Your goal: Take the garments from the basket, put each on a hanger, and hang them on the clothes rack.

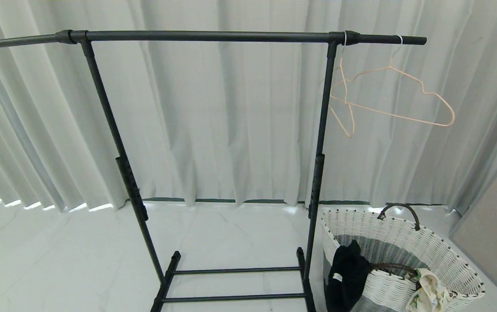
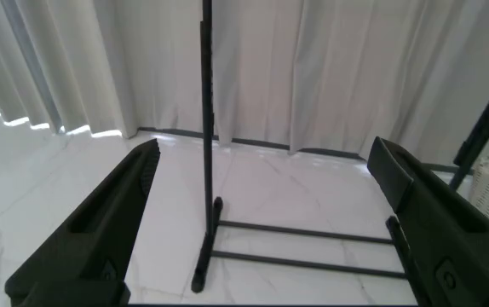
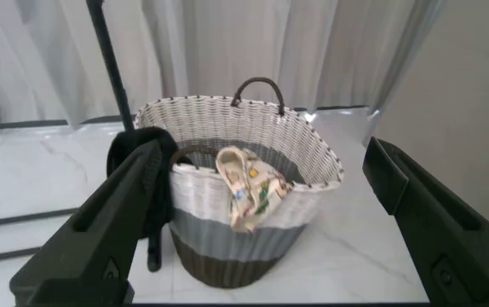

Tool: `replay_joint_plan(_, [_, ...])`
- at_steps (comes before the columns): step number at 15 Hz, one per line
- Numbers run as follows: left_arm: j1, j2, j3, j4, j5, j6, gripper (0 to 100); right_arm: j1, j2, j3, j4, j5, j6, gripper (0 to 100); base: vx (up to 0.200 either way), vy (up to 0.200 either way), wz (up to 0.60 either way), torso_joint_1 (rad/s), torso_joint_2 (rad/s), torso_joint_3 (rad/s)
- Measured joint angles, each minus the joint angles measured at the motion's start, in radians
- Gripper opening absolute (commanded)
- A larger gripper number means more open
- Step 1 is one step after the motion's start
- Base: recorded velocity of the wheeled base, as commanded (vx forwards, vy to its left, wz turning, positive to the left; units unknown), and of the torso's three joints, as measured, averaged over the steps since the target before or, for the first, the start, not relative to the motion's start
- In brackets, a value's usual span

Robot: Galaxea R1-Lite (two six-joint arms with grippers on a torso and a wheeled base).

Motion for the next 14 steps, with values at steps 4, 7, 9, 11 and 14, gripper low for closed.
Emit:
replay_joint_plan(4, [0.000, 0.000, 0.000, 0.000, 0.000, 0.000, 100, -0.001, 0.000, 0.000, 0.000, 0.000, 0.000, 100, 0.100, -0.050, 0.00, 0.001, 0.00, 0.001])
replay_joint_plan(7, [0.000, 0.000, 0.000, -0.001, -0.001, 0.000, 100, 0.001, 0.000, 0.000, 0.000, 0.000, -0.004, 100, 0.000, 0.000, 0.00, 0.000, 0.00, 0.000])
replay_joint_plan(9, [0.000, 0.000, 0.000, 0.000, 0.000, 0.001, 100, -0.001, 0.000, 0.000, 0.000, 0.000, -0.004, 100, 0.000, -0.200, 0.00, -0.002, 0.00, 0.007])
replay_joint_plan(11, [-0.002, 0.000, 0.000, 0.001, 0.000, 0.000, 100, -0.002, 0.000, 0.000, 0.000, 0.000, -0.003, 100, 0.000, -0.200, 0.00, 0.005, 0.00, 0.000])
replay_joint_plan(14, [0.000, 0.000, 0.000, 0.000, -0.001, 0.000, 100, 0.000, 0.000, 0.000, 0.000, 0.000, -0.001, 100, 0.000, -0.133, 0.00, 0.000, 0.00, 0.002])
